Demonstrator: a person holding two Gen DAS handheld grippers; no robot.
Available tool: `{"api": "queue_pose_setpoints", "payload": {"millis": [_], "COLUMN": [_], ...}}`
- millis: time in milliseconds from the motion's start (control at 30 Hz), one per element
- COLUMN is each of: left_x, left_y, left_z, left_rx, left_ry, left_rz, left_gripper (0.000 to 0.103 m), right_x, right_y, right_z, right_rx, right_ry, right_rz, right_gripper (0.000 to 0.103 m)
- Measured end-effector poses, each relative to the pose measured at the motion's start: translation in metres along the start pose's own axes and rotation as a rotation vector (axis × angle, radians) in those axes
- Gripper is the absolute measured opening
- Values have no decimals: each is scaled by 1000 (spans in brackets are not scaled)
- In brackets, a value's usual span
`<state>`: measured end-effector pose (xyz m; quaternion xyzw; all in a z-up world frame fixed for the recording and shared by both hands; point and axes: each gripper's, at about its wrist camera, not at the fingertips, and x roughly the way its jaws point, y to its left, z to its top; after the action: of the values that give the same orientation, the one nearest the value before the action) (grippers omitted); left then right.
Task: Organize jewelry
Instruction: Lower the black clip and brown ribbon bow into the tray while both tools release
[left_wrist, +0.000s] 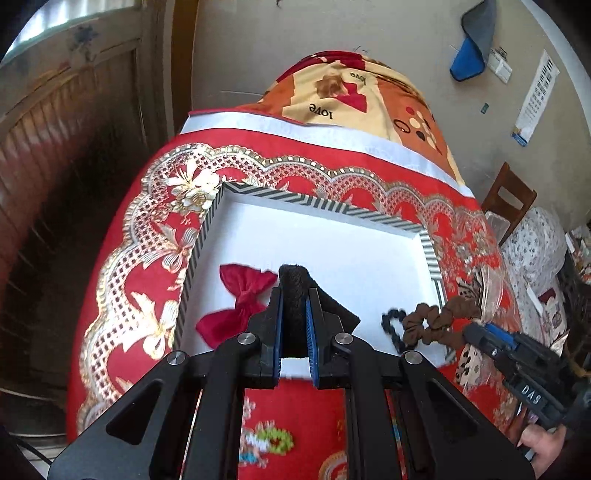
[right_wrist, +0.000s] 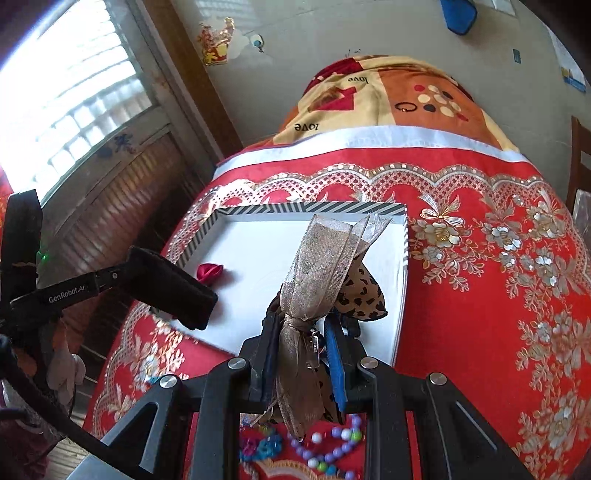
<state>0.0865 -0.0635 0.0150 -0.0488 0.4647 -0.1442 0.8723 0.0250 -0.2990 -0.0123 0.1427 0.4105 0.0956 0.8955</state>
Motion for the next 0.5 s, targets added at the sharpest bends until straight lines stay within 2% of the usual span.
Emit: {"api": "queue_pose_setpoints", "payload": {"millis": [233, 500], "left_x": [33, 73], "left_y": [10, 35], "left_z": [32, 47], "left_rx": [-37, -106], "left_ry": [16, 43], "left_rz": [-15, 35], "left_gripper": [10, 10], "right_x": [24, 61], "right_y": [-9, -25], "right_z": [19, 30], "right_rx": [27, 76], "right_ry": [19, 59], "right_rz": [-20, -16], "right_gripper": [23, 23]}}
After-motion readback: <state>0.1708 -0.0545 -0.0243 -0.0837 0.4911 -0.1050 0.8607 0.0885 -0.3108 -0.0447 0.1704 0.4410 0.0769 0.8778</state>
